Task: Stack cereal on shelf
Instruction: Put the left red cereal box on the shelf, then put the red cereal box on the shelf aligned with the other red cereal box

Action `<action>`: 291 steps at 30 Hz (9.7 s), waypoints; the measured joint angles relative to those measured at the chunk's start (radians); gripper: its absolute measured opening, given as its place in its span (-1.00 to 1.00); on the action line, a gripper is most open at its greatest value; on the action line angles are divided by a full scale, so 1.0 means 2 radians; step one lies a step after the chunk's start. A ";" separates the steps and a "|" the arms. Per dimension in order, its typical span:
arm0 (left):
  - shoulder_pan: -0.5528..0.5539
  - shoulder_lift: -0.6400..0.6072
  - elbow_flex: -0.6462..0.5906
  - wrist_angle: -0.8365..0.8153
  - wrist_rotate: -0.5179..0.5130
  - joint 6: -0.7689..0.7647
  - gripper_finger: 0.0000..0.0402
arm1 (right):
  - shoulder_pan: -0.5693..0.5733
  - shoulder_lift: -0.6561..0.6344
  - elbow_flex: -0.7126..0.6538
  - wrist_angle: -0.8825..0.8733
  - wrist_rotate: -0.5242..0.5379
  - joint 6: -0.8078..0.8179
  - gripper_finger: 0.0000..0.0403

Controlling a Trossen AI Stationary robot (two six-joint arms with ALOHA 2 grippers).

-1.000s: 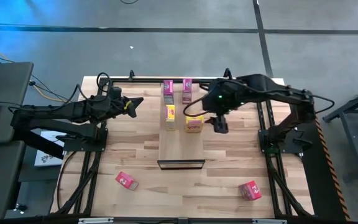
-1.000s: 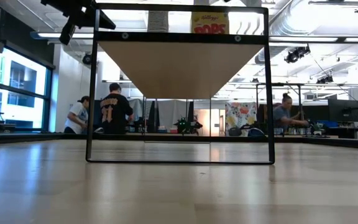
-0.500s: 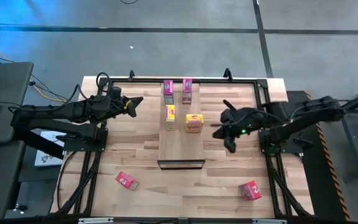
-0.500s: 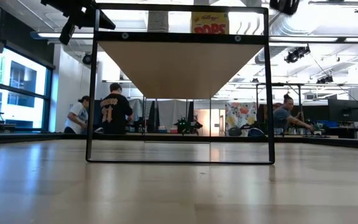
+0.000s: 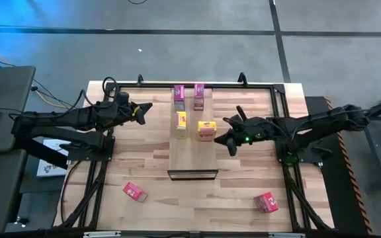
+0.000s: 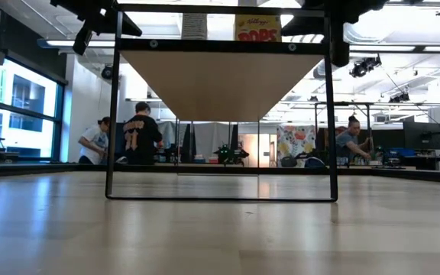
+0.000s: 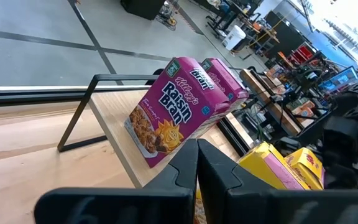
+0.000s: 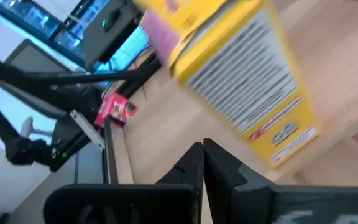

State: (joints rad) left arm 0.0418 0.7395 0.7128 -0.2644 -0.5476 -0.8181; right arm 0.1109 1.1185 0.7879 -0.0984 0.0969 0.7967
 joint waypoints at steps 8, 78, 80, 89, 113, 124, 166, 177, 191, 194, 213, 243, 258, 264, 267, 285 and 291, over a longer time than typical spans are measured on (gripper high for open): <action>0.000 0.000 0.000 0.000 0.000 0.000 -1.00 | -0.037 0.000 0.000 -0.017 -0.021 -0.018 -1.00; 0.000 -0.048 0.002 -0.015 0.142 0.204 -0.91 | -0.151 -0.121 -0.001 -0.039 -0.036 -0.049 -1.00; 0.000 -0.049 0.013 -0.026 0.175 0.229 -0.79 | -0.151 -0.121 -0.001 -0.039 -0.036 -0.043 -1.00; 0.000 -0.038 0.065 -0.067 0.283 0.311 0.02 | -0.151 -0.121 -0.001 -0.039 -0.034 -0.017 -1.00; -0.307 0.177 0.238 -0.347 0.340 0.385 0.32 | -0.151 -0.120 0.000 -0.097 -0.010 -0.014 -1.00; -0.426 0.315 0.238 -0.326 0.256 0.309 0.32 | -0.151 -0.120 0.000 -0.133 -0.013 -0.053 -1.00; -0.447 0.352 0.150 -0.324 0.217 0.249 0.32 | -0.151 -0.120 0.000 -0.158 0.009 -0.056 -1.00; -0.446 0.352 0.119 -0.282 0.218 0.244 0.13 | -0.151 -0.120 0.000 -0.158 0.019 -0.057 -1.00; -0.419 0.312 0.162 -0.336 0.314 0.207 -0.27 | -0.151 -0.120 0.000 -0.159 0.027 -0.049 -1.00; -0.397 0.277 0.215 -0.392 0.328 0.206 -0.21 | -0.151 -0.120 0.000 -0.159 0.030 -0.049 -1.00; -0.183 0.435 0.628 -0.545 0.169 0.475 -0.18 | -0.151 -0.120 0.000 -0.162 0.033 -0.049 -1.00; -0.154 0.537 0.628 -0.532 0.196 0.568 0.02 | -0.151 -0.120 0.000 -0.175 0.047 -0.053 -1.00; -0.151 0.524 0.630 -0.535 0.194 0.579 0.23 | -0.151 -0.120 0.000 -0.175 0.048 -0.049 -1.00; -0.151 0.504 0.647 -0.552 0.194 0.535 0.23 | -0.151 -0.115 0.000 -0.176 0.048 -0.048 -1.00; -0.151 0.482 0.648 -0.566 0.193 0.495 0.22 | -0.151 -0.109 0.000 -0.178 0.048 -0.045 -1.00; -0.224 0.303 0.399 -0.340 0.124 0.117 -0.94 | -0.151 -0.095 0.000 -0.177 0.041 -0.045 -1.00; -0.259 0.280 0.253 -0.150 0.127 -0.019 -0.99 | -0.151 -0.095 0.000 -0.177 0.039 -0.049 -1.00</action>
State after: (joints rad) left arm -0.4753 1.3004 1.2188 -0.5640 -0.2931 -0.8558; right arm -0.1909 0.9276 0.7879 -0.4522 0.1757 0.6994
